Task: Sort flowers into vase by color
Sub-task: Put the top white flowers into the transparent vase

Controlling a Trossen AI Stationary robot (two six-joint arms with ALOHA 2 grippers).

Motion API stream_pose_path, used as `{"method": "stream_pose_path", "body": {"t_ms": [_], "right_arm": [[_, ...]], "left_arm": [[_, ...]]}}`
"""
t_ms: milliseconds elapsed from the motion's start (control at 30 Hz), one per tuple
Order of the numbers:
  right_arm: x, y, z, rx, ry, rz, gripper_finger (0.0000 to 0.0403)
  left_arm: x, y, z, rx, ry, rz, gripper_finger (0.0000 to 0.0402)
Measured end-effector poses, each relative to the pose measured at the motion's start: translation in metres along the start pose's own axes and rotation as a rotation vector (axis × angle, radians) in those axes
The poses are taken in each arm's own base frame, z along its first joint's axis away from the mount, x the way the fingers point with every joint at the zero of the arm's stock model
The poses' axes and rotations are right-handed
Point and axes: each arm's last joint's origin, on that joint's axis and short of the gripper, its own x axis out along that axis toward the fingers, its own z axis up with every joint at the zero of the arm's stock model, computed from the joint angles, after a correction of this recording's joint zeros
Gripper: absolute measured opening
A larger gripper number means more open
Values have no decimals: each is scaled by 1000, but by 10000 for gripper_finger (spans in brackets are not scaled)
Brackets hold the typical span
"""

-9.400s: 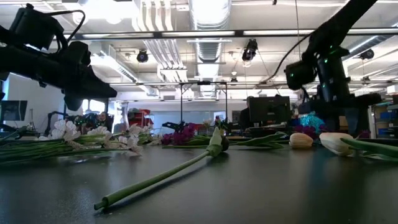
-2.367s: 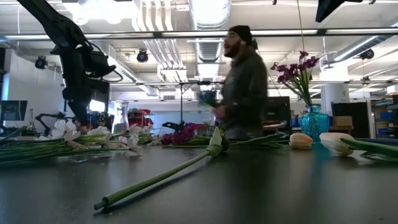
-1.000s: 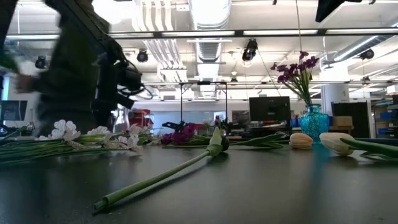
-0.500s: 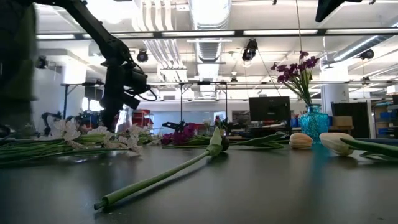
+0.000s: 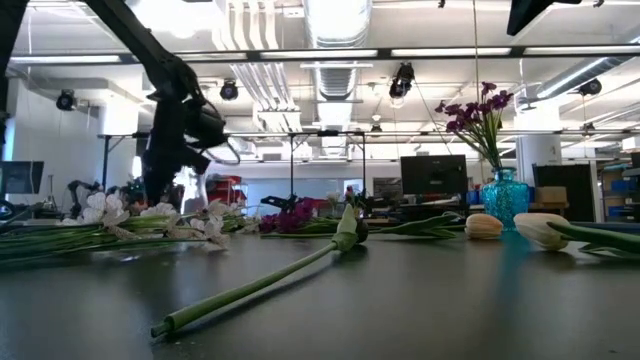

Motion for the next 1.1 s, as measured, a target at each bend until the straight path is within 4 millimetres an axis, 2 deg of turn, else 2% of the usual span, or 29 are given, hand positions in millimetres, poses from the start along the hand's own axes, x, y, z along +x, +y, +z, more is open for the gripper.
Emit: {"method": "stream_pose_path", "body": {"t_ms": [300, 500, 933, 1100], "right_arm": [[0, 0, 0, -17, 0, 0, 13], [0, 0, 0, -26, 0, 0, 13], [0, 0, 0, -20, 1, 4, 13], [0, 1, 0, -19, 6, 20, 13]], "left_arm": [[-26, -11, -21, -23, -112, -27, 78], [-37, -16, -34, 54, -175, -32, 77], [14, -15, -25, 50, -129, -26, 77], [22, -14, -20, 20, -108, -26, 77]]}}
